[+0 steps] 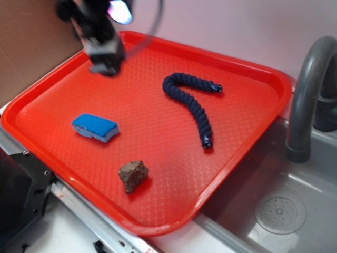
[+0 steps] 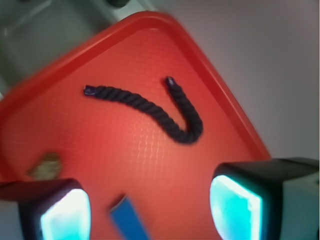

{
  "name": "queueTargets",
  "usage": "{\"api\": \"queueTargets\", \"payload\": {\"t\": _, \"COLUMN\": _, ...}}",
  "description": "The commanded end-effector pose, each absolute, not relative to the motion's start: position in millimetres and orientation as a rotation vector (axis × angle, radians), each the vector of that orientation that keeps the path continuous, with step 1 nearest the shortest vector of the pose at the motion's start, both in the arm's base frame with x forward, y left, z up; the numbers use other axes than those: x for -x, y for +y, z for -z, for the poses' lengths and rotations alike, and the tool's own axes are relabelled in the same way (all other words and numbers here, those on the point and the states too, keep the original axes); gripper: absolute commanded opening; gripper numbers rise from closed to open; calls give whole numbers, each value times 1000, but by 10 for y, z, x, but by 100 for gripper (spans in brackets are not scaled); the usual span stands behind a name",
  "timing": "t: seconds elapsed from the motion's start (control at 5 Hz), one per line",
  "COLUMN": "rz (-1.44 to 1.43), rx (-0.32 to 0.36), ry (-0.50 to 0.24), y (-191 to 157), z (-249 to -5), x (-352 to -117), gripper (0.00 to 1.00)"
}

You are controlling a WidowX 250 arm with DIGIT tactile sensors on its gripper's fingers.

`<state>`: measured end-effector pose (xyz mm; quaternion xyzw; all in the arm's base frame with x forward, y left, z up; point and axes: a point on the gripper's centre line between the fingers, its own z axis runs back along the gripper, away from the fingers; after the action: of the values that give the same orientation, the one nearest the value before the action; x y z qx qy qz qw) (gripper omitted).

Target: Grab the blue rope.

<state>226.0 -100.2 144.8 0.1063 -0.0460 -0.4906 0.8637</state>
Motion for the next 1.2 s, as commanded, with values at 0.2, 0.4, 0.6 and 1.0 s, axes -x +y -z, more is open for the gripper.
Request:
{"api": "queueTargets", "payload": {"t": 0.2, "rz": 1490, "rx": -256, "ry": 86, "y": -1393, "z": -410, "x": -2560, "gripper": 100}}
{"api": "queueTargets", "payload": {"t": 0.4, "rz": 1510, "rx": -243, "ry": 96, "y": -1381, "z": -315, "x": -2590, "gripper": 100}}
{"api": "queueTargets", "payload": {"t": 0.6, "rz": 1497, "rx": -245, "ry": 104, "y": -1391, "z": -248, "x": -2614, "gripper": 100}}
{"api": "queueTargets", "payload": {"t": 1.0, "rz": 1435, "rx": -241, "ry": 110, "y": -1312, "z": -229, "x": -2671, "gripper": 0}}
